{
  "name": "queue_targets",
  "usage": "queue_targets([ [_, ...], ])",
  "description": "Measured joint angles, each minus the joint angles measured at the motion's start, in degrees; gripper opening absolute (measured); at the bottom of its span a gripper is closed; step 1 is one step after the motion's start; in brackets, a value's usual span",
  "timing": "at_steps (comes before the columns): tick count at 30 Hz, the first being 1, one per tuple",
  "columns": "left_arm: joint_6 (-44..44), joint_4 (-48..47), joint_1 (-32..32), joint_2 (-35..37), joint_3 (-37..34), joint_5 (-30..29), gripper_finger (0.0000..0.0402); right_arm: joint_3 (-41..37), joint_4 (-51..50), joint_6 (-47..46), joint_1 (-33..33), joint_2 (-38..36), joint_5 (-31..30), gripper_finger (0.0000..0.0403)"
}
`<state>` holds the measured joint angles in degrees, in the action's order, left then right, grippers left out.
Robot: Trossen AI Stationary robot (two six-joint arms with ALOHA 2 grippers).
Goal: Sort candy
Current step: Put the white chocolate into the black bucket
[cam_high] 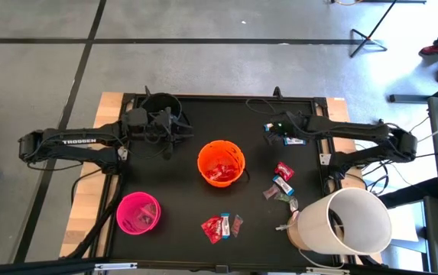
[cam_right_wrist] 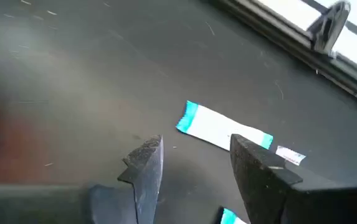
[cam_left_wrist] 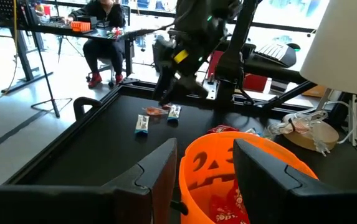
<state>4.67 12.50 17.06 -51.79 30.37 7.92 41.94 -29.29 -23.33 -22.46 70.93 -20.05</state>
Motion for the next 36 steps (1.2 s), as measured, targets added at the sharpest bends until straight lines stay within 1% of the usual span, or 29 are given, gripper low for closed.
queue_targets([
  [3, -0.3, 0.0, 0.0, 0.0, 0.0, 0.0, 0.0149, -1.9, 3.6, 1.6, -3.2, 2.5, 2.7, 0.0184],
  [8, -0.3, 0.0, 0.0, 0.0, 0.0, 0.0, 0.0149, -2.3, 9.5, 4.1, -8.6, 7.5, 9.5, 0.0184],
  [11, -0.3, 0.0, 0.0, 0.0, 0.0, 0.0, 0.0149, -2.3, 12.0, 5.3, -11.1, 10.2, 11.1, 0.0184],
  [14, -0.3, 0.0, 0.0, 0.0, 0.0, 0.0, 0.0149, -2.2, 12.2, 5.7, -12.7, 13.0, 12.4, 0.0184],
  [21, -0.3, 0.0, 0.0, 0.0, 0.0, -0.1, 0.0149, -2.2, 14.5, 5.8, -12.8, 17.2, 13.1, 0.0184],
  [31, -0.3, 0.0, 0.0, 0.0, 0.0, -0.4, 0.0149, -2.1, 16.5, 5.8, -12.8, 17.9, 14.9, 0.0183],
  [33, -0.3, 0.0, 0.0, 0.0, 0.0, -0.4, 0.0149, -2.1, 16.3, 5.8, -12.8, 17.9, 14.9, 0.0176],
  [36, -0.3, 0.0, 0.0, 0.0, 0.0, -0.4, 0.0149, -2.1, 16.2, 5.8, -12.8, 17.9, 14.9, 0.0145],
])
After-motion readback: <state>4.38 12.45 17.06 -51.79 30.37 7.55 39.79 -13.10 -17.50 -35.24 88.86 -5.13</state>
